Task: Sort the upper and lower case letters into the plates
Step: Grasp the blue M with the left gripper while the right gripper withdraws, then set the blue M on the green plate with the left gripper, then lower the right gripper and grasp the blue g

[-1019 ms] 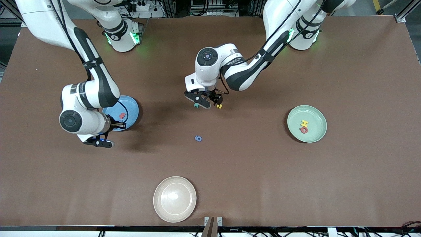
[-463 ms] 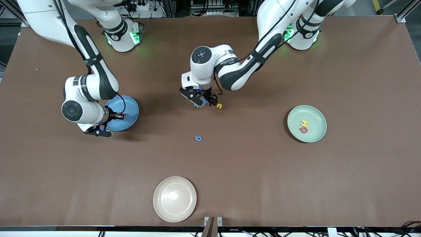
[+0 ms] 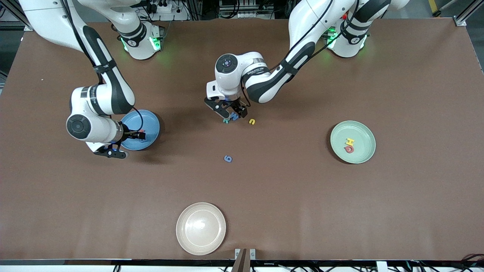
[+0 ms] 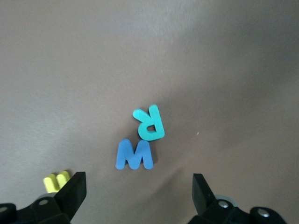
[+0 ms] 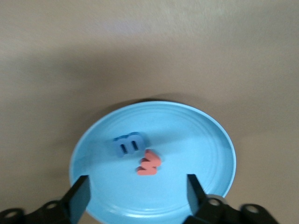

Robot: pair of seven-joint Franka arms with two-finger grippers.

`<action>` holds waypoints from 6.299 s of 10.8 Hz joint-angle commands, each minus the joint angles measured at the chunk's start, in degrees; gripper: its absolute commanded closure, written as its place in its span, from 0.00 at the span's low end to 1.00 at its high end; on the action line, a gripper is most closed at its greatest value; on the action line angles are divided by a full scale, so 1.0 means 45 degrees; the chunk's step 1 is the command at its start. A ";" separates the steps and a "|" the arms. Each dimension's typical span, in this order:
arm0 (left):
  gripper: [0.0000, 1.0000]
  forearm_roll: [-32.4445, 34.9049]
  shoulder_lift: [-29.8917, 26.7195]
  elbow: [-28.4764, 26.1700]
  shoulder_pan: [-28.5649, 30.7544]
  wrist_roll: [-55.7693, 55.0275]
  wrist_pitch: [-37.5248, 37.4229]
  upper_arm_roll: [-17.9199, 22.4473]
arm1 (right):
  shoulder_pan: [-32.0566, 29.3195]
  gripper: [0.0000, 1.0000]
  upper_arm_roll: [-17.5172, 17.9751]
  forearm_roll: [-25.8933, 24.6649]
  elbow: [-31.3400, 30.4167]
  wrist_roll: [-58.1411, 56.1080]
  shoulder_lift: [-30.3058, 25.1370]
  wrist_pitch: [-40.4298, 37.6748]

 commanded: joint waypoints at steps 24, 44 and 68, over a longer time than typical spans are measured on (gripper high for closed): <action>1.00 -0.0133 -0.0185 0.0370 0.0322 0.0193 -0.0091 0.0146 | 0.1484 0.00 0.1999 -0.1642 0.6641 -0.3319 0.4094 0.1284; 0.01 -0.0530 -0.3256 -0.2815 1.1006 0.4587 -0.2617 0.0205 | 0.2793 0.00 0.2663 -0.1486 0.6640 -0.4122 0.4954 0.3045; 0.00 -0.0589 -0.3980 0.0956 1.0186 0.4352 -0.5547 -0.1182 | 0.4453 0.00 0.2800 -0.2286 0.8906 -0.3243 0.7727 0.3359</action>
